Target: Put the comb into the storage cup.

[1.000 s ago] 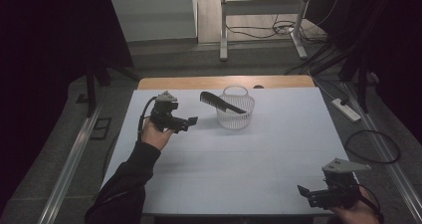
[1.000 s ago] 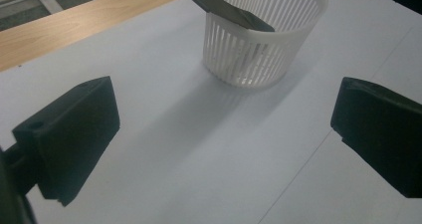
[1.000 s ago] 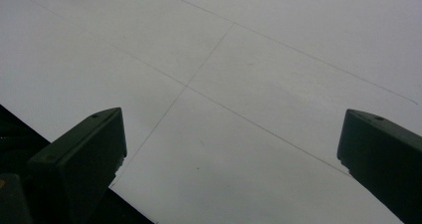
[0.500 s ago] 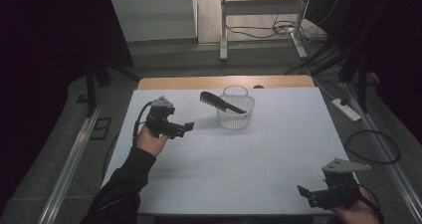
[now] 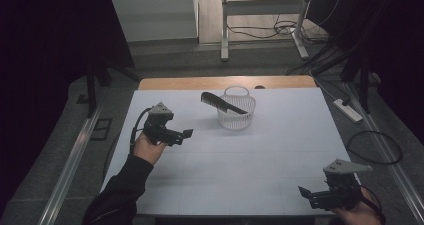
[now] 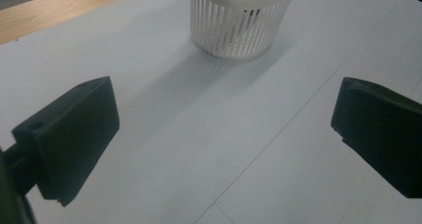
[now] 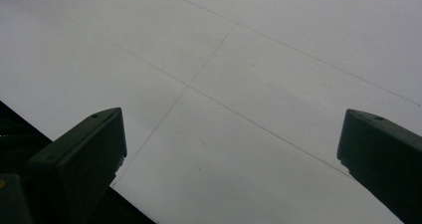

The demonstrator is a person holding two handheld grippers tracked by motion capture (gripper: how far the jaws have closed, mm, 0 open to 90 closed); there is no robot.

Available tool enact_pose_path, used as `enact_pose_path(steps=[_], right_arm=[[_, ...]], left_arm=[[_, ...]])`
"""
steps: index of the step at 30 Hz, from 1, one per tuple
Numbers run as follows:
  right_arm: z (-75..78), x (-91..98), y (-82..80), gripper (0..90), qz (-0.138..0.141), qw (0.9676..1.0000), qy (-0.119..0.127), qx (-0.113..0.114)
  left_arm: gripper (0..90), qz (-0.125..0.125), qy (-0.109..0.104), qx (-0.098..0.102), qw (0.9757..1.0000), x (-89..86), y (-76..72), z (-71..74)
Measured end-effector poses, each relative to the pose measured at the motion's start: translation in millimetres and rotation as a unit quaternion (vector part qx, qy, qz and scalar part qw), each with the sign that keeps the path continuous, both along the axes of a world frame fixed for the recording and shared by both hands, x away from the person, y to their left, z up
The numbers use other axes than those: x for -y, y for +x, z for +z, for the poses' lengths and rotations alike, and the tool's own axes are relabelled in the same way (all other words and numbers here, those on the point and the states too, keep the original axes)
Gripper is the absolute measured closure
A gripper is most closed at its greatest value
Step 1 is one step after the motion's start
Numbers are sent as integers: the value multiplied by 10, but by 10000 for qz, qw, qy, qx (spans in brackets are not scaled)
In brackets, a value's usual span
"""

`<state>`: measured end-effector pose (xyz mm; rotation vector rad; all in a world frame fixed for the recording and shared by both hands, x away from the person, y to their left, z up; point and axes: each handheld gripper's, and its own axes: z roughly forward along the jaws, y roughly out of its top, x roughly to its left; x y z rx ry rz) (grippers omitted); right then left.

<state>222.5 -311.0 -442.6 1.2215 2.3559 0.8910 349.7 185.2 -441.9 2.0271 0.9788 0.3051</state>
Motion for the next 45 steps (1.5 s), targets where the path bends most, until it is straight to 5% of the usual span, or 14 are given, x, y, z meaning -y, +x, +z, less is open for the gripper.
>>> enact_pose_path(steps=[45], right_arm=[[7,-4,-12,0,17,10000,-3,46]], left_arm=[[0,188,-126,-23,9997,-333,-726,-57]])
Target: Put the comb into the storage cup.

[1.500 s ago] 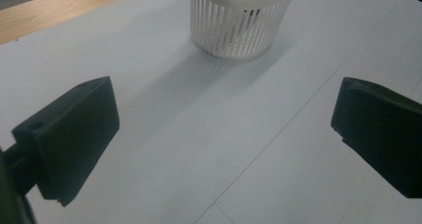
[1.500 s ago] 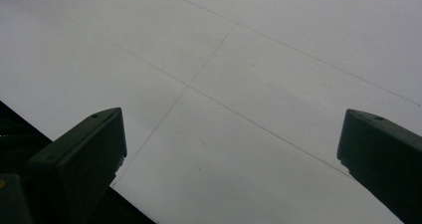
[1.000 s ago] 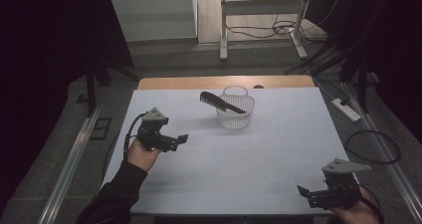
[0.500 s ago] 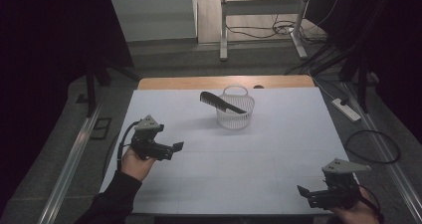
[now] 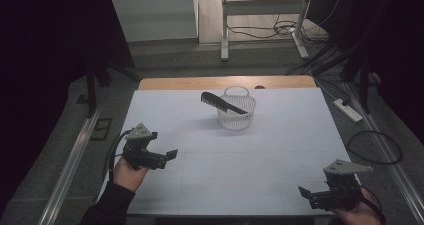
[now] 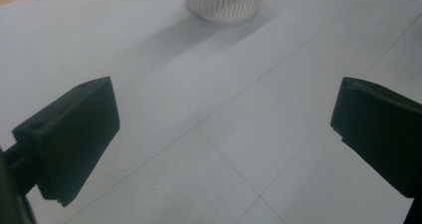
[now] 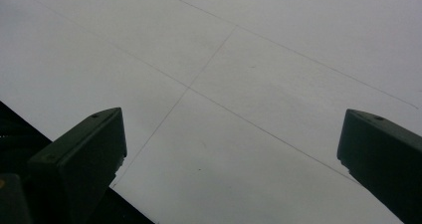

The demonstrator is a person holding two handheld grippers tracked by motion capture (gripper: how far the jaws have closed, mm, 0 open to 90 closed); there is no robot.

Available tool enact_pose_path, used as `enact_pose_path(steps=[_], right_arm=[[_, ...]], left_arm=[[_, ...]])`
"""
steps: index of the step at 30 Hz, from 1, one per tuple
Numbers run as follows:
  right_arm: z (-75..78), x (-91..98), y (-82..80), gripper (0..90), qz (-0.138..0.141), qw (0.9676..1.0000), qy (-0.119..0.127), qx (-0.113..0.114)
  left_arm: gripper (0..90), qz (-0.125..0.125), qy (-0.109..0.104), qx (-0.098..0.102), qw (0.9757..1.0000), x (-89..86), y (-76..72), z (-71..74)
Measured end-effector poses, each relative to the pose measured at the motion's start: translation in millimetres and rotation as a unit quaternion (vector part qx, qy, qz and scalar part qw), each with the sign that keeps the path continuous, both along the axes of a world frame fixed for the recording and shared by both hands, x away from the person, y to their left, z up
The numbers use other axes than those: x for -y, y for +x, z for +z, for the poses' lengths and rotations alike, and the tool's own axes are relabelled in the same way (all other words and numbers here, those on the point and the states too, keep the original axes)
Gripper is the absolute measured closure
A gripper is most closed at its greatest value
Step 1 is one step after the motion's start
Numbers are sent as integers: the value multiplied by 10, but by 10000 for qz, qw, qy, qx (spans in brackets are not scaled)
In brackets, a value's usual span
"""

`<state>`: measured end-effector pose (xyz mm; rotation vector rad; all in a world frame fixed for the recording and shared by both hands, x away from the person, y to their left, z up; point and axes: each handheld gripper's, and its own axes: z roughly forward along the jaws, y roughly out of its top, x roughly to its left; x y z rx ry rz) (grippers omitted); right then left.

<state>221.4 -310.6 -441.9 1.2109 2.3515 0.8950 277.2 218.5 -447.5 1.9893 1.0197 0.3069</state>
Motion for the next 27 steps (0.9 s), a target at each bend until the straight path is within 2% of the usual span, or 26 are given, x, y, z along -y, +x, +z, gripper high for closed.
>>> enact_pose_path(steps=[18,27], right_arm=[[1,-2,0,0,3,10000,4,1],[0,-2,2,0,4,10000,4,-3]], left_arm=[[0,153,-34,10,9999,-137,-254,-12],[0,194,-55,-50,9998,-194,-365,-31]])
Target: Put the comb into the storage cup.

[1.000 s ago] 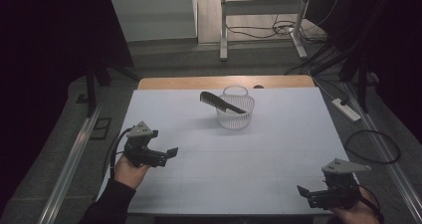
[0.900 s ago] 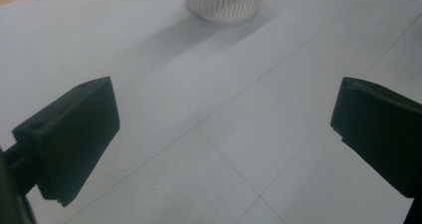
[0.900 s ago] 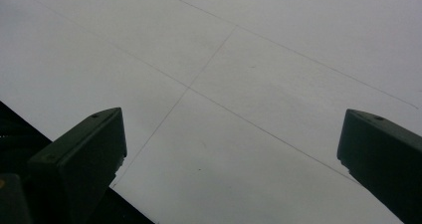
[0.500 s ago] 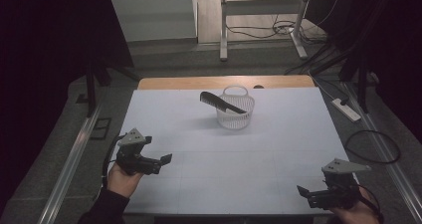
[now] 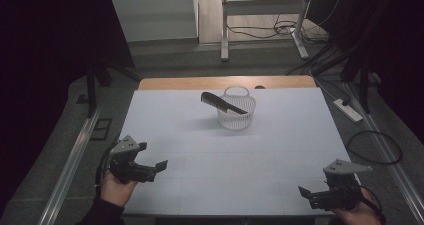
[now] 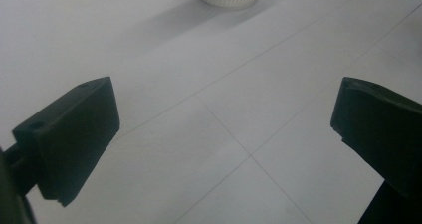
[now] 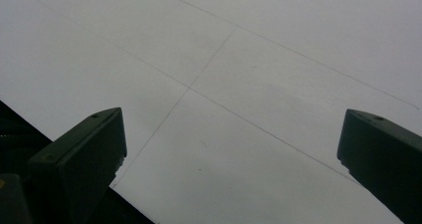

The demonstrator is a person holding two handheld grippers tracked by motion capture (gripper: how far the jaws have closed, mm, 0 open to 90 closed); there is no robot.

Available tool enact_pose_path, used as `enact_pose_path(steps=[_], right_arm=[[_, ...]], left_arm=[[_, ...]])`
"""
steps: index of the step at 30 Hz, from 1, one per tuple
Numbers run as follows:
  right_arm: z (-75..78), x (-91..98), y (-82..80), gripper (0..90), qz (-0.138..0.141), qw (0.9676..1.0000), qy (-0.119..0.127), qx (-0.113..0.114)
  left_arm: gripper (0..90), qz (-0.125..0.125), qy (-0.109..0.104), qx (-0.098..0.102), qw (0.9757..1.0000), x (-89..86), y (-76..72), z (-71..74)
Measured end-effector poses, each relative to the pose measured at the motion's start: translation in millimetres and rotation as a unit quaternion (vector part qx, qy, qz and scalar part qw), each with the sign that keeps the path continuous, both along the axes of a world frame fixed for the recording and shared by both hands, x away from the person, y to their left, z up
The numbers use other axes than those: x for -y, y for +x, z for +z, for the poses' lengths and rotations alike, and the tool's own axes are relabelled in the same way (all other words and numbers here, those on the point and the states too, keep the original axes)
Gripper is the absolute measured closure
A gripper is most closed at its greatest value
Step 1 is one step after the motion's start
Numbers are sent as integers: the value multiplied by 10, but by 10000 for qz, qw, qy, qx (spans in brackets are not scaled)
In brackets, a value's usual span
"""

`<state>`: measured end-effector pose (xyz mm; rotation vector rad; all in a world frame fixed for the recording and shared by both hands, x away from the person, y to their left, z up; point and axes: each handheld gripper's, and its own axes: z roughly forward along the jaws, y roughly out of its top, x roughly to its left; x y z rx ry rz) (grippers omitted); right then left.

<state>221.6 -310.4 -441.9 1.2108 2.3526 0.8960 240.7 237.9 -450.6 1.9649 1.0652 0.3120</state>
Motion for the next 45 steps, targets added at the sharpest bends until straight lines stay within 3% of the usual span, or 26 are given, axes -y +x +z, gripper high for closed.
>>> enact_pose_path(steps=[45], right_arm=[[1,-6,0,0,-20,10000,-46,9]], left_arm=[[0,443,130,-97,9989,-301,-555,-72]])
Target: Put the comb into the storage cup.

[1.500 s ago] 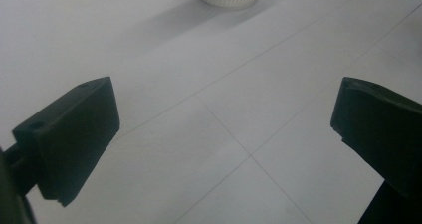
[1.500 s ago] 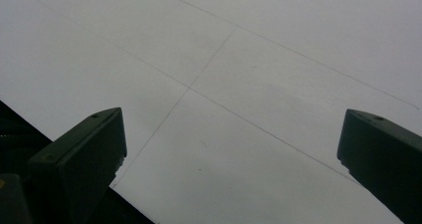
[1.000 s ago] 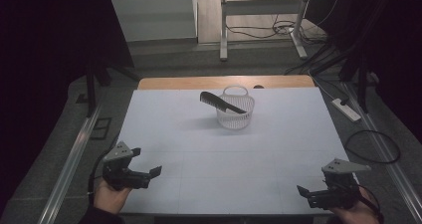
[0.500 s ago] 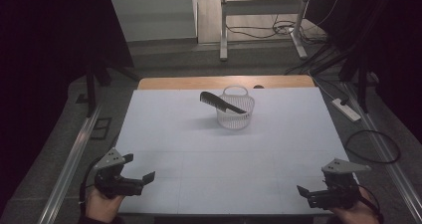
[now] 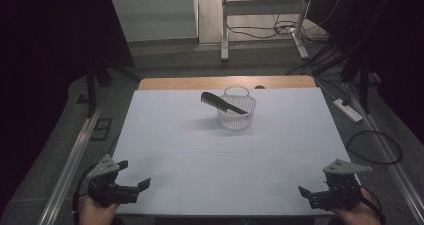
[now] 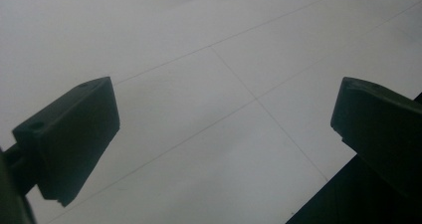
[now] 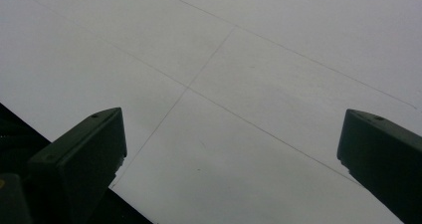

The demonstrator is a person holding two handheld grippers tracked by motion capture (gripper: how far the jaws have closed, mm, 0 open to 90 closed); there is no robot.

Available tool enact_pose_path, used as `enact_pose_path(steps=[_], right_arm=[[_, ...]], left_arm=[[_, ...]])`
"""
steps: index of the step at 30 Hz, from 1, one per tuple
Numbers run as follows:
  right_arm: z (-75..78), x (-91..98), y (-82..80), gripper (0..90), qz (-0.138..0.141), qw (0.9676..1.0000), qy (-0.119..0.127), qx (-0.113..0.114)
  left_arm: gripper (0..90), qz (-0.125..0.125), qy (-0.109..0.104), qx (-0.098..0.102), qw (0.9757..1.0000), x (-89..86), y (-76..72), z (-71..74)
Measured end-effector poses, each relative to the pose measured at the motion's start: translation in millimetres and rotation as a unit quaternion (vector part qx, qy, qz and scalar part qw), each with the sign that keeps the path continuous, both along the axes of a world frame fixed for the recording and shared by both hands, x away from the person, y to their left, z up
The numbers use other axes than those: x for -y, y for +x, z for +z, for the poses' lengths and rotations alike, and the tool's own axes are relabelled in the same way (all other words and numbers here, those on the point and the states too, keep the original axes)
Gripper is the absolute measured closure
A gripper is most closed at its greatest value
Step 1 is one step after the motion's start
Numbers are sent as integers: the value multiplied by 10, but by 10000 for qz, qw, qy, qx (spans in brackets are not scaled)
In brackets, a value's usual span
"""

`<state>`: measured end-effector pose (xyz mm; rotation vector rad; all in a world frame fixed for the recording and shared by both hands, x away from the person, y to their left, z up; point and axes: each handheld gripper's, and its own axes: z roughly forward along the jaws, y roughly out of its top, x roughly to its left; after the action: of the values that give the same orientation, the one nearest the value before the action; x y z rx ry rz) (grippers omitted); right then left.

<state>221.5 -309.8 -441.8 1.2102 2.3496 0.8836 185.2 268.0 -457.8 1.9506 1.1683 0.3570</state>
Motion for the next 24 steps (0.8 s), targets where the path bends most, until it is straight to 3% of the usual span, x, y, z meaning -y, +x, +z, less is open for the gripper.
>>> enact_pose_path(steps=[19,24], right_arm=[[0,-5,0,0,-19,10000,-11,8],[0,-9,1,0,-26,10000,-22,2]], left_arm=[[0,223,199,-17,9996,-72,-161,-4],[0,260,168,-69,9995,-90,-167,-8]])
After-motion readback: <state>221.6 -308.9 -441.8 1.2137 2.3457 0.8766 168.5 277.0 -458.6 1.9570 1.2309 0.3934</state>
